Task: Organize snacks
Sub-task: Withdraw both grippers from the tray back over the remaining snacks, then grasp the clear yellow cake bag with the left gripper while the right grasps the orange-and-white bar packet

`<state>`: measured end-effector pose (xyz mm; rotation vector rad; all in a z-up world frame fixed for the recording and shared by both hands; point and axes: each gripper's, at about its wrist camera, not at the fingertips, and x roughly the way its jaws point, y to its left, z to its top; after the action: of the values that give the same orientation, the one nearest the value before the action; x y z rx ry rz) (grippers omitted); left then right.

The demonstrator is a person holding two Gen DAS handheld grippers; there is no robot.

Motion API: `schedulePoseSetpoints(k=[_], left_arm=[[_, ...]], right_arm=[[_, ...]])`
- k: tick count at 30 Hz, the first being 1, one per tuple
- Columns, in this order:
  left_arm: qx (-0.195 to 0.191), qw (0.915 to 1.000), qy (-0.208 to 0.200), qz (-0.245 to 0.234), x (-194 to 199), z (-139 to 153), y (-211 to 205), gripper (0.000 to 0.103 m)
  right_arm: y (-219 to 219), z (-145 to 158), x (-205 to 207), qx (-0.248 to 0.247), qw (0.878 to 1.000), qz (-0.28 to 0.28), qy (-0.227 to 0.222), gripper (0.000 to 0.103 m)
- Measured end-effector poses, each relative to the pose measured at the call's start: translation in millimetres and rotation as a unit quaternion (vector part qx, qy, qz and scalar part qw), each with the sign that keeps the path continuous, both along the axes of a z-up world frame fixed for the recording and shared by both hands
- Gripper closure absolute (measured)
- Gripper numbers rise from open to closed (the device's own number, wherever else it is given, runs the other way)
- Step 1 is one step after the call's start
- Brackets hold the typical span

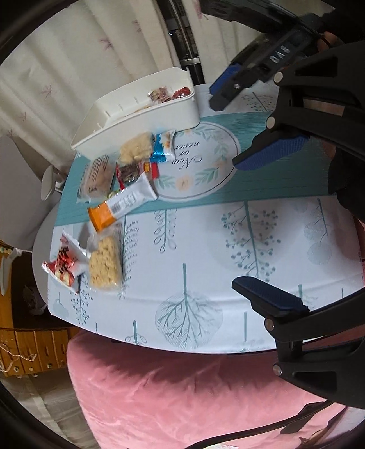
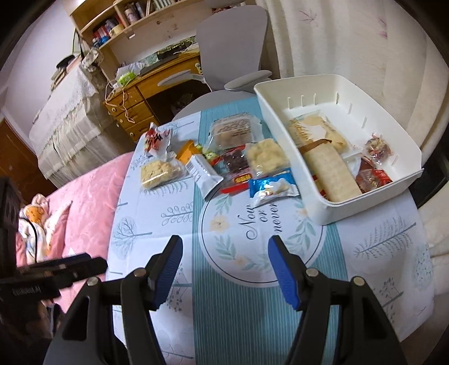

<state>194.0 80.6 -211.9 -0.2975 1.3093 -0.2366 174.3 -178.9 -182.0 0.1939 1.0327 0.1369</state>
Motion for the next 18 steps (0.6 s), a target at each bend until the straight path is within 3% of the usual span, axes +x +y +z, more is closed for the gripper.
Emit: schedulePoseSetpoints(k=[13, 18], left_arm=[[0.019, 0.9987, 0.024, 0.041, 66, -22, 27, 0.021], [0.027, 0.9978, 0.034, 0.05, 101, -35, 27, 0.017]], right_arm=[[54, -16, 21, -0.099, 0.991, 0.081, -0.027, 0.039], [65, -33, 43, -0.111, 0.986, 0.116, -0.043, 0.039]])
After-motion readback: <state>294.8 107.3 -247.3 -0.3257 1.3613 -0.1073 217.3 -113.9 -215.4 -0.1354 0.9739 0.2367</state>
